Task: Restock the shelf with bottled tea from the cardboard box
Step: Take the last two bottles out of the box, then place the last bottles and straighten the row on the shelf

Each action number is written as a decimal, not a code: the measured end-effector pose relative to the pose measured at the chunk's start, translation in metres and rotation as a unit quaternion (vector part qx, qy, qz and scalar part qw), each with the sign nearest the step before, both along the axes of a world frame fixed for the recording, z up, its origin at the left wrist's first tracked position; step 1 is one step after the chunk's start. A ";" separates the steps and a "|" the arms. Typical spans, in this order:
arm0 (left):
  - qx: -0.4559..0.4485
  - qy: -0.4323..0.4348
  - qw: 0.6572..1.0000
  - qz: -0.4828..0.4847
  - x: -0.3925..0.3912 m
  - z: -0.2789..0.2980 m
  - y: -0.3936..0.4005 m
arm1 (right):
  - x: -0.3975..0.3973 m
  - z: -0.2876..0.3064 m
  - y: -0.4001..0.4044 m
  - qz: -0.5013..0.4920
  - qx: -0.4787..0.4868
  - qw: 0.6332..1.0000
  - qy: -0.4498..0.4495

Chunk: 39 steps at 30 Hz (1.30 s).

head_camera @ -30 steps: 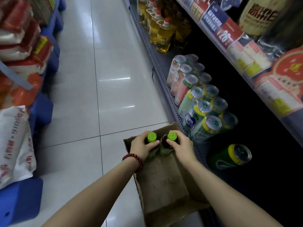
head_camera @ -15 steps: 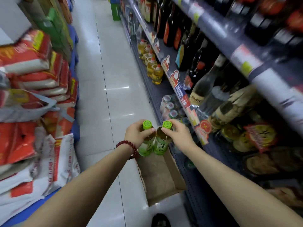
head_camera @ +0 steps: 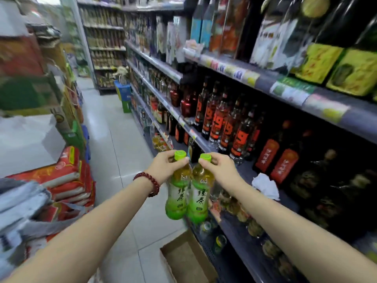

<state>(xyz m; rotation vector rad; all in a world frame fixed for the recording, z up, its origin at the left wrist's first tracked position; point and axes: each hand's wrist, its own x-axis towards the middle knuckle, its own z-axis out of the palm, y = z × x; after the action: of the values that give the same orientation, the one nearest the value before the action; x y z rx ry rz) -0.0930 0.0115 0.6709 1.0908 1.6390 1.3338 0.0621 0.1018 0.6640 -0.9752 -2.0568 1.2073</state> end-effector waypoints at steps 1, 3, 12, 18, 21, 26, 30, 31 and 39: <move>0.007 0.004 1.000 -0.011 0.007 0.020 -0.005 | 0.009 0.021 -0.007 -0.010 0.018 1.000 -0.001; 0.018 0.004 0.999 -0.031 0.023 0.058 -0.015 | 0.029 0.059 -0.020 -0.030 0.048 0.998 0.002; 0.038 -0.047 0.989 -0.134 0.129 0.179 -0.033 | 0.155 0.184 -0.063 -0.118 0.126 0.985 -0.025; 0.040 -0.015 0.972 -0.231 0.230 0.240 -0.041 | 0.267 0.243 -0.097 -0.197 0.173 0.964 -0.035; 0.044 0.005 0.958 -0.282 0.286 0.268 -0.046 | 0.328 0.273 -0.124 -0.231 0.195 0.952 -0.056; 0.062 -0.005 0.932 -0.357 0.381 0.303 -0.063 | 0.424 0.310 -0.165 -0.308 0.246 0.916 -0.072; 0.091 0.009 0.903 -0.421 0.448 0.325 -0.080 | 0.487 0.329 -0.204 -0.361 0.262 0.892 -0.071; 0.097 0.010 0.892 -0.441 0.463 0.330 -0.083 | 0.502 0.334 -0.212 -0.374 0.262 0.887 -0.065; 0.136 -0.054 0.855 -0.498 0.560 0.354 -0.112 | 0.588 0.366 -0.265 -0.460 0.316 0.826 -0.081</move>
<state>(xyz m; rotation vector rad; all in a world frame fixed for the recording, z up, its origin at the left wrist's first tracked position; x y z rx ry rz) 0.4671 -0.1009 1.0252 1.6660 0.5759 0.8721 0.6500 -0.1631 1.0303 -1.4594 -1.5320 -0.0683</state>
